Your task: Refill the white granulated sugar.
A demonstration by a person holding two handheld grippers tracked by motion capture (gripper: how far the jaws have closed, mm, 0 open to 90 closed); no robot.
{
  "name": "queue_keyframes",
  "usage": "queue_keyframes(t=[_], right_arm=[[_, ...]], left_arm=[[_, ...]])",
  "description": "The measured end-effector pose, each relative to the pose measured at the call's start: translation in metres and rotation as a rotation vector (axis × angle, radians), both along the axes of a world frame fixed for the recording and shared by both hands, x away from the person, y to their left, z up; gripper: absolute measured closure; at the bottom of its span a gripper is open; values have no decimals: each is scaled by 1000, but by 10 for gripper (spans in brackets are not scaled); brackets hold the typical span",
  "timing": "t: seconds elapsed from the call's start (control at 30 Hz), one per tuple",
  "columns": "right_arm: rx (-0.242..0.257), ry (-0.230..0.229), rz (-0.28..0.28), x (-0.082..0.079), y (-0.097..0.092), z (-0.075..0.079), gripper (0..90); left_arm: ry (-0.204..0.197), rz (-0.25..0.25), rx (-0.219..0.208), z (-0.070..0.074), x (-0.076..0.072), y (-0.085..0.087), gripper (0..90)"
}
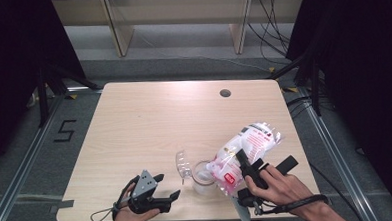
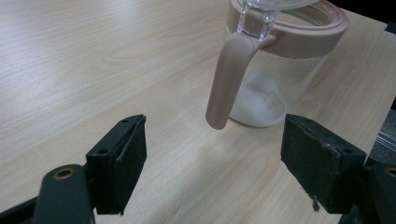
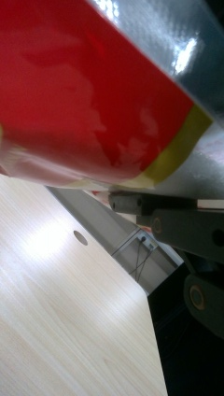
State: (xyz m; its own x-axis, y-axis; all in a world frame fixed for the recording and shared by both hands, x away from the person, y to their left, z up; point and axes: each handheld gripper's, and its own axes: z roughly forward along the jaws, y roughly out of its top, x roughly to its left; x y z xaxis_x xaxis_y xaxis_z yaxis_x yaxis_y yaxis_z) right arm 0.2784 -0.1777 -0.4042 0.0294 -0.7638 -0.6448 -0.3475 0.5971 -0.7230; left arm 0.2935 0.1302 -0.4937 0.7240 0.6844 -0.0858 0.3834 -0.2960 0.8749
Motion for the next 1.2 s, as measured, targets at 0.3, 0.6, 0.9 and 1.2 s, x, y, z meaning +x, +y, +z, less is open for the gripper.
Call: queue_keyframes(t=[0.3,0.6,0.9,1.2], right_arm=[[25,-8,-13,-1,-1,0,758],[-1,-19,0,-2,-1,-1,759],[-14,-27,3,-4,0,0,762],[-2,-28,-3,-4,-2,-1,767]], left_arm=[[14,14,-11,0,-1,-1,223],[13,15,-19,0,-1,-1,222],[12,15,-20,0,-1,-1,223],[12,14,-17,0,-1,-1,222]])
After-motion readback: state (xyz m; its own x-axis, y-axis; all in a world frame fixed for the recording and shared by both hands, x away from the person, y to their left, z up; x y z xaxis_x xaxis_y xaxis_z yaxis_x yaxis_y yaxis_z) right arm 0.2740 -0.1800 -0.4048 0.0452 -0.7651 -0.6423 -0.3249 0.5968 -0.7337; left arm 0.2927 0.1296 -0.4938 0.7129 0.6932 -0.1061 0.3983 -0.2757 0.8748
